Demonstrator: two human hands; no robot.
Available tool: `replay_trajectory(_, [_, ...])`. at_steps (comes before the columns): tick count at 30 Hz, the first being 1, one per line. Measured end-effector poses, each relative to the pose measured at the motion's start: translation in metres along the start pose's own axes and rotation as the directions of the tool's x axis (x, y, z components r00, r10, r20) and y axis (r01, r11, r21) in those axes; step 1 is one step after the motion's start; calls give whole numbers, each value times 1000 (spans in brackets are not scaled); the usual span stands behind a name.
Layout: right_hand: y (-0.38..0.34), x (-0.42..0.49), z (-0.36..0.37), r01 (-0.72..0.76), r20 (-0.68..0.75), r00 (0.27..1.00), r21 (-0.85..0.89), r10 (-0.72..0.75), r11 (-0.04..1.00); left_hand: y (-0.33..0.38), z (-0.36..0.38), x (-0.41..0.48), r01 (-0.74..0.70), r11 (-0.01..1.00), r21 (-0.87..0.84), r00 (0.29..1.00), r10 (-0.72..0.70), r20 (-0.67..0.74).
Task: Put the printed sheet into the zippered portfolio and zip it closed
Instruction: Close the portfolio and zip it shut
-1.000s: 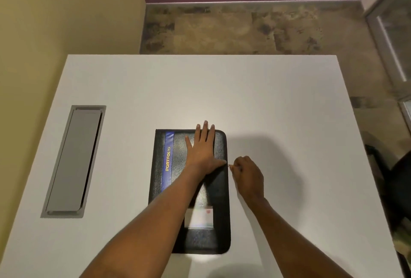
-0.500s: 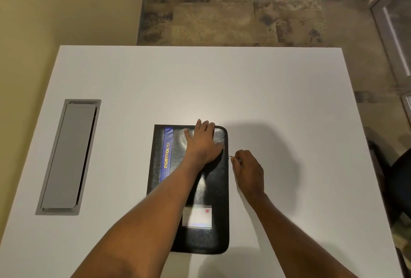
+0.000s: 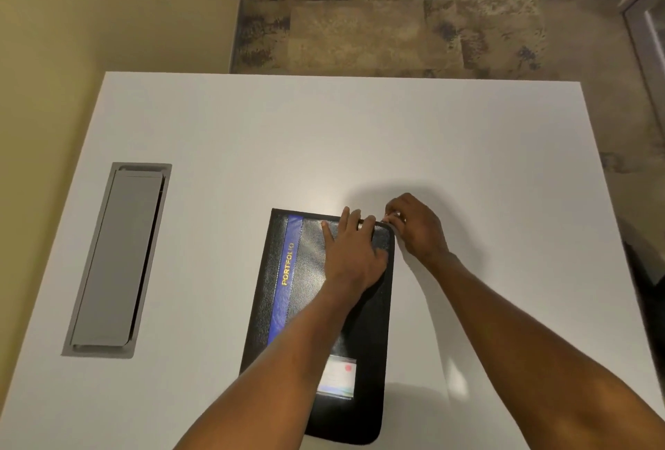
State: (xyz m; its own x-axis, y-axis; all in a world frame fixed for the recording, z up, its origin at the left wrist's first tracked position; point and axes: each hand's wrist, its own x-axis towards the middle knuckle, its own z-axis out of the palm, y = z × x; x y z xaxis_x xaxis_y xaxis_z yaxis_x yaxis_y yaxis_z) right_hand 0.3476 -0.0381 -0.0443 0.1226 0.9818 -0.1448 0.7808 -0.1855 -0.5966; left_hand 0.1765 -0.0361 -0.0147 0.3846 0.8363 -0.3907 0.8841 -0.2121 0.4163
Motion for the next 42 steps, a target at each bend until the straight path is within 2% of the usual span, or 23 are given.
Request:
replay_trajectory(8, [-28,50,4,192,290,940,-10,-181,981,-5,6,-3,15,987,-161,999,-22,-42])
replay_trajectory(10, [-31,54,6,201,290,938,-9,-190,980,-27,1,-4,62,989,-131,990,-78,-120])
replay_trajectory(13, [-33,56,6,233,285,934,-20,-217,972,-70,-13,-5,222,970,-101,943,-240,-231])
replay_trajectory(16, [-35,57,6,241,278,934,-25,-225,970,-102,-28,-6,346,927,-145,898,-372,-237])
replay_trajectory(18, [-37,58,7,236,272,937,-34,-218,971,-110,-32,-5,366,901,-232,889,-412,-199])
replay_trajectory(21, [-40,59,10,250,271,935,-47,-229,967,-106,-33,-4,351,871,-343,888,-426,-173])
replay_trajectory(27, [-58,70,26,317,290,910,-29,-295,948,-98,-36,-1,369,848,-380,877,-453,-160])
replay_trajectory(35, [-121,93,69,416,315,871,-66,-376,907,-106,-43,-6,358,824,-439,883,-451,-127])
replay_trajectory(39, [-145,95,87,402,311,879,-70,-363,913,-109,-48,-8,352,812,-466,888,-447,-109])
replay_trajectory(42, [-152,91,87,326,306,906,-64,-293,943,-120,-46,-9,343,799,-494,893,-441,-94])
